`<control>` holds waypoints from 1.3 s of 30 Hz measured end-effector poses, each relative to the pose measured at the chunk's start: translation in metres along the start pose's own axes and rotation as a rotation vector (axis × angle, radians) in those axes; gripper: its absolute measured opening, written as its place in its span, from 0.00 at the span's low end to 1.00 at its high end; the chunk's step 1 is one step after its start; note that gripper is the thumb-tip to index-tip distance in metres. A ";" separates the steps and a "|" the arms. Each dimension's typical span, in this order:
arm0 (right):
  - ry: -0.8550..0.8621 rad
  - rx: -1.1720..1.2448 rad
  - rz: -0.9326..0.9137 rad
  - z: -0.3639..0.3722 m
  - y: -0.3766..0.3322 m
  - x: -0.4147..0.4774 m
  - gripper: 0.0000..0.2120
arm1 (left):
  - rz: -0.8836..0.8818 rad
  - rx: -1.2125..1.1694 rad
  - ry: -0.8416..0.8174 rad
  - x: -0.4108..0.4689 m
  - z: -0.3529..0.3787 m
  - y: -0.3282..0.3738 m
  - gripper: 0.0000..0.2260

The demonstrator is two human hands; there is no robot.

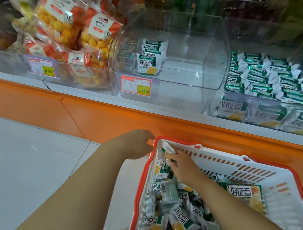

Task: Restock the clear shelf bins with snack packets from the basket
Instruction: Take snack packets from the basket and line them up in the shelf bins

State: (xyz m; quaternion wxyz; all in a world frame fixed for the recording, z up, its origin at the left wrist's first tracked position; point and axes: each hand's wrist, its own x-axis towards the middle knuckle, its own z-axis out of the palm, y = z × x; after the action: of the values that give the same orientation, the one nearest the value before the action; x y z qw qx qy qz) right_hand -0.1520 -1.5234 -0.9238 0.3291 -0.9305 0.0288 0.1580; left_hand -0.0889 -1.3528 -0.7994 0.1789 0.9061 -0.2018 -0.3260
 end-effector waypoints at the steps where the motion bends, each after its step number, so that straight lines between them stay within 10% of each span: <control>1: 0.054 0.085 0.020 -0.009 -0.001 -0.007 0.16 | -0.002 0.001 0.013 -0.001 -0.002 -0.001 0.21; 8: 0.291 0.442 -0.044 -0.080 -0.035 -0.050 0.07 | 0.081 -0.016 0.057 -0.015 -0.012 0.025 0.23; 15: 0.474 0.543 -0.169 -0.131 -0.096 -0.091 0.14 | 0.293 -0.551 0.013 -0.045 -0.038 0.052 0.09; 21: 0.512 0.288 -0.239 -0.166 -0.129 -0.098 0.37 | 0.428 -0.696 0.253 -0.055 -0.049 0.053 0.07; 25: 0.512 -0.113 -0.322 -0.185 -0.154 -0.086 0.25 | 0.461 -0.579 0.492 -0.056 -0.054 0.050 0.08; 28: 0.434 -0.356 -0.390 -0.192 -0.173 -0.068 0.10 | 0.437 -0.594 0.618 -0.054 -0.057 0.048 0.10; 34: 0.646 -0.199 -0.404 -0.212 -0.189 -0.003 0.10 | 0.167 -0.729 1.077 -0.035 -0.067 0.020 0.16; 39: 0.538 -0.103 -0.296 -0.191 -0.166 0.077 0.12 | 0.021 -0.750 1.053 -0.015 -0.059 0.000 0.21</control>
State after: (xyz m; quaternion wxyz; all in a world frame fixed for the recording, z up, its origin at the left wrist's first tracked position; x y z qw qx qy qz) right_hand -0.0003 -1.5089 -0.7075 0.2814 -0.9486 -0.0289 -0.1421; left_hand -0.0605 -1.3348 -0.7491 0.5618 0.8186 0.0318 0.1153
